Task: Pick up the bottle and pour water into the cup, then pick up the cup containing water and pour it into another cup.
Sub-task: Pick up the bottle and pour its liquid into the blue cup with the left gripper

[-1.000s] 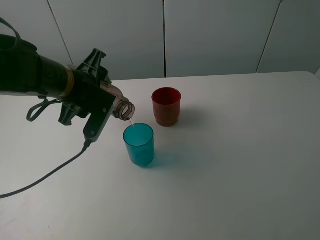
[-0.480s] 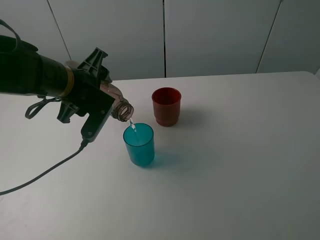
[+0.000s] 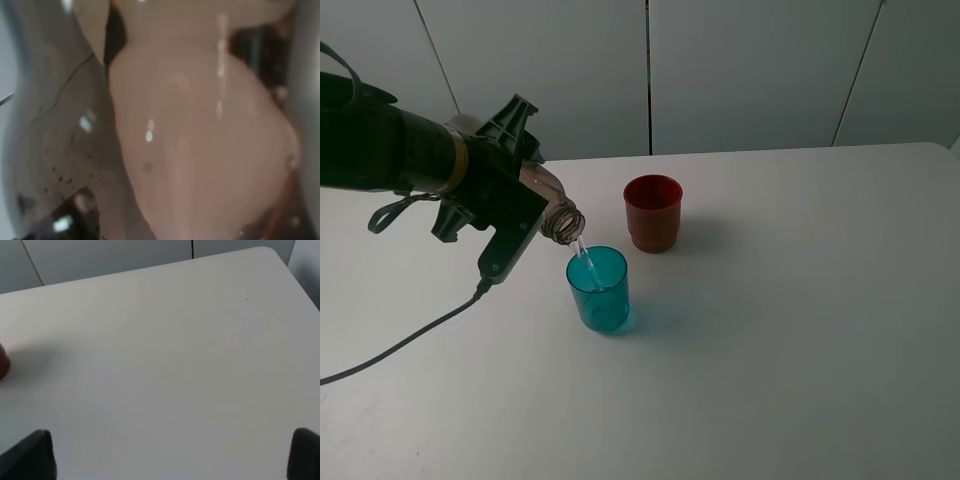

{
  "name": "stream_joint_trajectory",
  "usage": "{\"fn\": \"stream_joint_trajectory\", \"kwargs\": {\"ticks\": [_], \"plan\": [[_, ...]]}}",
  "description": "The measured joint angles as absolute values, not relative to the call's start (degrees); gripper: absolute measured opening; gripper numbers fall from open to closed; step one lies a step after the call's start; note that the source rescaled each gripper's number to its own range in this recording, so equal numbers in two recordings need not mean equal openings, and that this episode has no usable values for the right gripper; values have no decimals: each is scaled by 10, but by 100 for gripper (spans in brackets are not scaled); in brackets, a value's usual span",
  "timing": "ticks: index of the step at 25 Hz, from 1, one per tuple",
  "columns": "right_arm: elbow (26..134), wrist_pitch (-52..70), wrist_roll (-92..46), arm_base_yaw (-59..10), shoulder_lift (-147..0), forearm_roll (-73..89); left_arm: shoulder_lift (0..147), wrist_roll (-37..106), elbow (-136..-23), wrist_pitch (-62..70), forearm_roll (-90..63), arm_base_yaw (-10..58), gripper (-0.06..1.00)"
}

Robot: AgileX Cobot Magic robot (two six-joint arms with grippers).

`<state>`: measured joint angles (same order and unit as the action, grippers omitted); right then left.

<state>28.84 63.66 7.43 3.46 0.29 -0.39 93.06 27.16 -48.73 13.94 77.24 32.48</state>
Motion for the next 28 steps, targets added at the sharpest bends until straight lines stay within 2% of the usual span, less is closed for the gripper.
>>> {"fn": "stream_joint_trajectory", "kwargs": {"ticks": [28], "plan": [[288, 637, 73, 35, 3, -4, 931, 276, -498, 142, 816, 325, 1]]}}
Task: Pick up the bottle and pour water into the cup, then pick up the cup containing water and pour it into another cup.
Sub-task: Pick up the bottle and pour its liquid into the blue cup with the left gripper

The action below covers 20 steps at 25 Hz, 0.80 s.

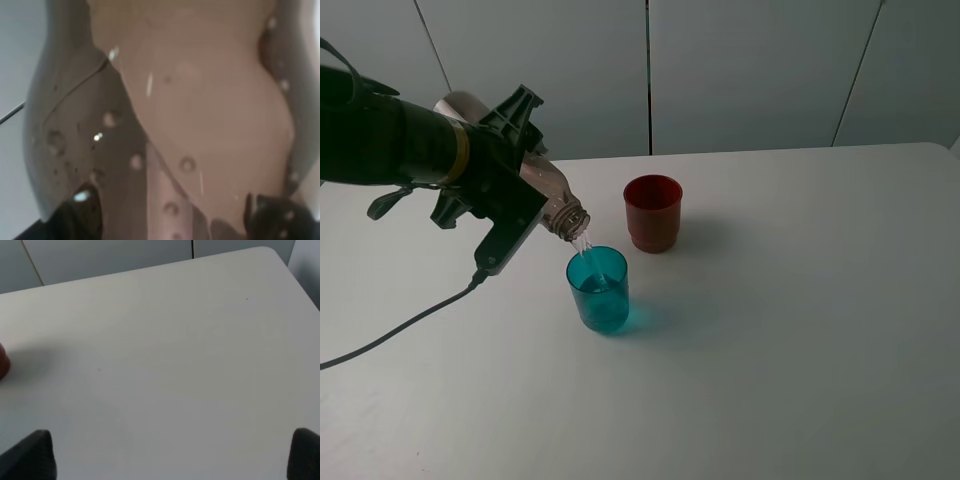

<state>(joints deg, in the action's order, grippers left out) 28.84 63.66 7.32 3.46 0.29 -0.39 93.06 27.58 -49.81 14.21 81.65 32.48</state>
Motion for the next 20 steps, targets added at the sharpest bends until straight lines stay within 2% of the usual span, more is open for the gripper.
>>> {"fn": "stream_joint_trajectory", "kwargs": {"ticks": [20], "plan": [[288, 637, 73, 35, 3, -4, 931, 262, -498, 118, 824, 325, 1]]}}
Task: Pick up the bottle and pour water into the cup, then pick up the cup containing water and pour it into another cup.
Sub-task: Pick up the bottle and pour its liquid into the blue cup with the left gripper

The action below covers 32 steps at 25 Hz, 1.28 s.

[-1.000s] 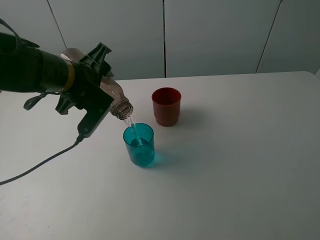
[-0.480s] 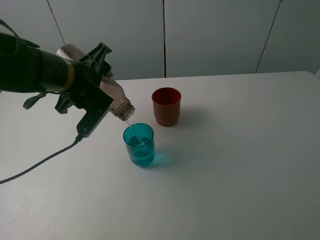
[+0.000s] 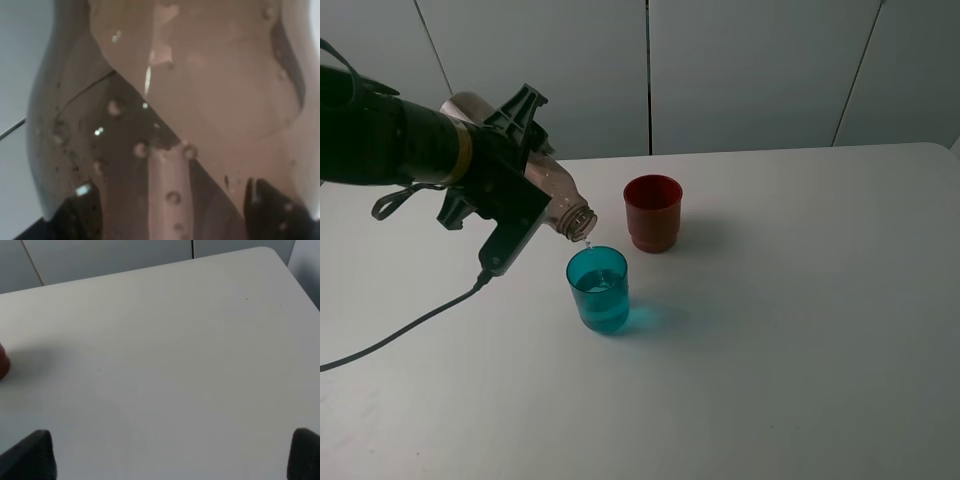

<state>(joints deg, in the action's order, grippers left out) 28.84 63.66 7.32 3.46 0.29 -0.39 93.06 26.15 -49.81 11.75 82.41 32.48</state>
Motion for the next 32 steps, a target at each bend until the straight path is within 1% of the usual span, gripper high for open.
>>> {"fn": "stream_joint_trajectory", "kwargs": {"ticks": [24, 29, 32], "plan": [[288, 637, 74, 35, 3, -4, 931, 272, -498, 79, 846, 325, 1], [288, 637, 74, 35, 3, -4, 931, 270, -498, 70, 809, 325, 1], [288, 637, 74, 35, 3, -4, 931, 242, -498, 59, 779, 325, 1]]}}
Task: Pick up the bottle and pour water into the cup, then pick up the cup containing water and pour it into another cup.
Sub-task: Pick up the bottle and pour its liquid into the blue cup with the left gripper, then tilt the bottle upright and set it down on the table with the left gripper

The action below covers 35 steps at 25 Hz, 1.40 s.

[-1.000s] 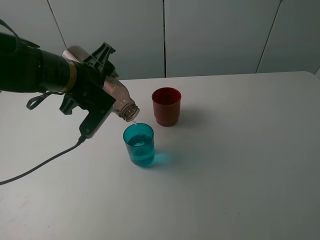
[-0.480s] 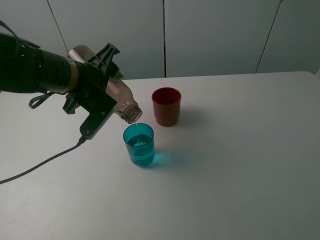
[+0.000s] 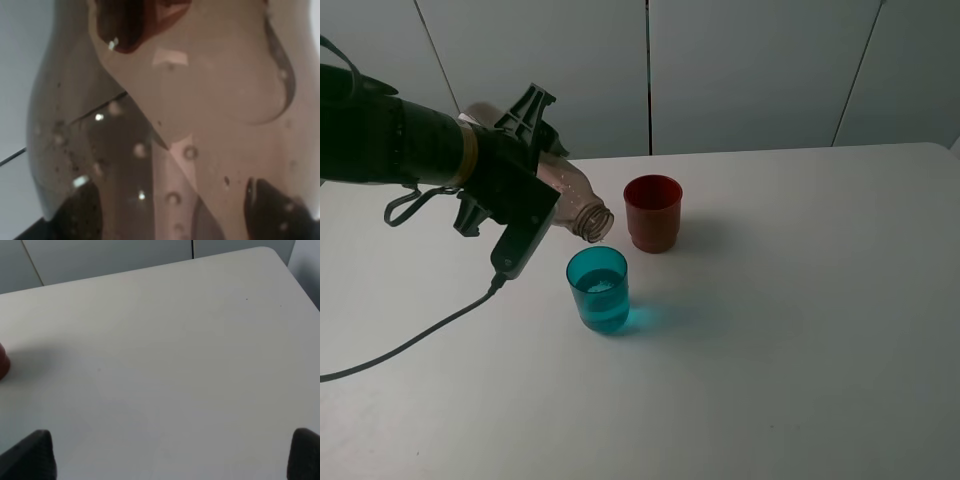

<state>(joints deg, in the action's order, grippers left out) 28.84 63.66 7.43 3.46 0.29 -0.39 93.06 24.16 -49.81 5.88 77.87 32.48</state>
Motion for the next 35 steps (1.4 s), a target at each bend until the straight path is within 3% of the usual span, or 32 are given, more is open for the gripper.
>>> {"fn": "stream_joint_trajectory", "kwargs": {"ticks": [13, 21, 25, 35], "plan": [[288, 637, 74, 35, 3, -4, 926, 139, -490, -65, 510, 298, 1], [288, 637, 74, 35, 3, -4, 900, 109, -385, -274, 371, 158, 1], [288, 637, 74, 35, 3, -4, 900, 41, -339, -401, 371, 74, 1], [288, 637, 73, 35, 3, -4, 974, -75, -333, -563, 440, -28, 1]]}}
